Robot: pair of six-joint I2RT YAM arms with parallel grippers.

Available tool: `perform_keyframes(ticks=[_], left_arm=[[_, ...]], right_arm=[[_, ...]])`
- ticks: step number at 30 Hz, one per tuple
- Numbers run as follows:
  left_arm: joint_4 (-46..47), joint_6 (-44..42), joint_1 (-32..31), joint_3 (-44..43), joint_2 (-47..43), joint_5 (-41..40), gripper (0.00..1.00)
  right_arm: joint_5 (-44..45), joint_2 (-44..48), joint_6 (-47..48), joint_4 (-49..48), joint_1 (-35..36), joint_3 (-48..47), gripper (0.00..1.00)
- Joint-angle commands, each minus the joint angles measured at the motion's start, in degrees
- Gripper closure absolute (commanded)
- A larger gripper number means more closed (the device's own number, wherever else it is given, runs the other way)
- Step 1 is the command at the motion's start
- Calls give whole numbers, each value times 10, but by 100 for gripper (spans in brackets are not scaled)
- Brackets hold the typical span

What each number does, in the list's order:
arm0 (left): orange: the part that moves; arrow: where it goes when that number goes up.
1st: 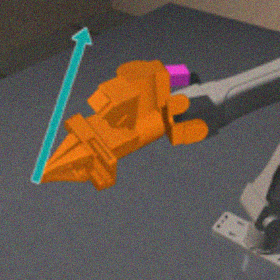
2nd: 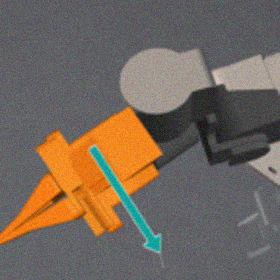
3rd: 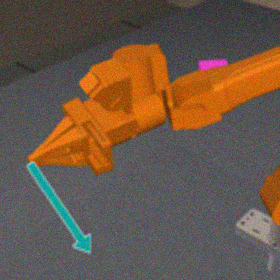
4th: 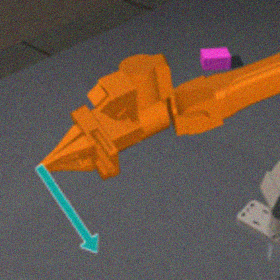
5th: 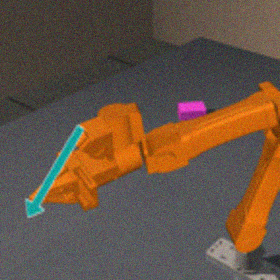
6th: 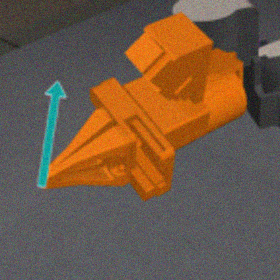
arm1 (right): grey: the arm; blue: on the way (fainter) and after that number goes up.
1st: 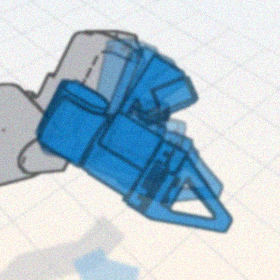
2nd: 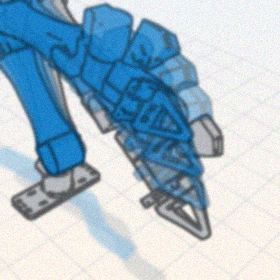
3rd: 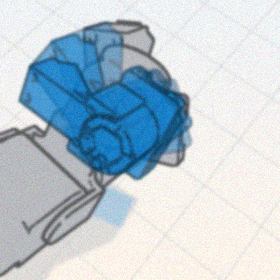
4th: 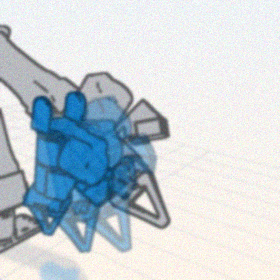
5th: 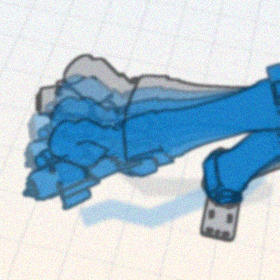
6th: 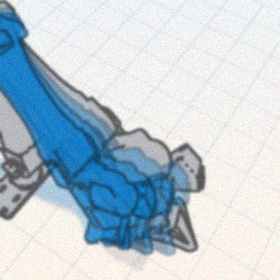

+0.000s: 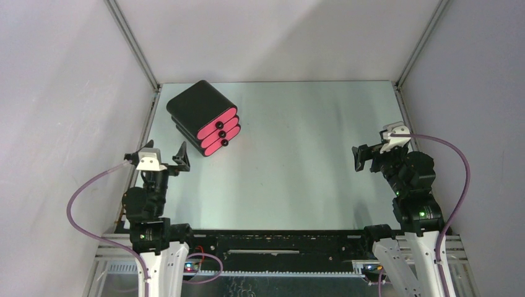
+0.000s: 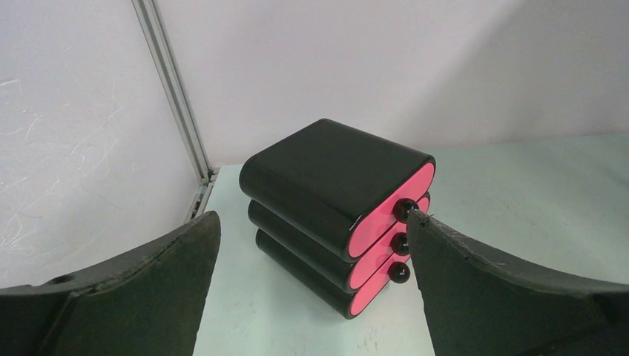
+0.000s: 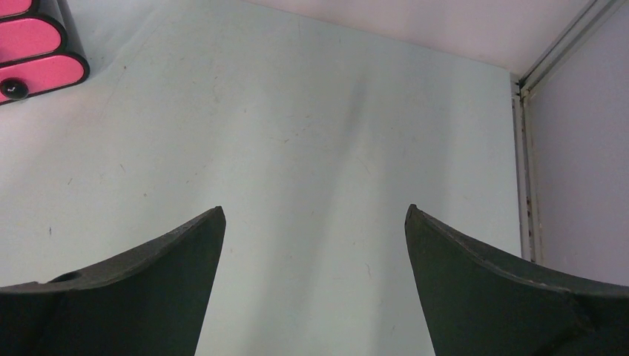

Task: Organize the makeup
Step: Reset both arms

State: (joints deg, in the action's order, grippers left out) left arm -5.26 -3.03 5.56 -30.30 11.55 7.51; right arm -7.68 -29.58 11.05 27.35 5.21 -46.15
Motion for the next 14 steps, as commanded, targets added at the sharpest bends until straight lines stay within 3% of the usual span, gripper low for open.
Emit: perform_keyframes(ticks=[1,14], left_arm=[[12,-12,4,12,5,6,0],[12,-14,4,14,4,10,0]], right_arm=[[-8,4,7,-7,-4,-1,0],[-3,4,4,-13,-4,3,0]])
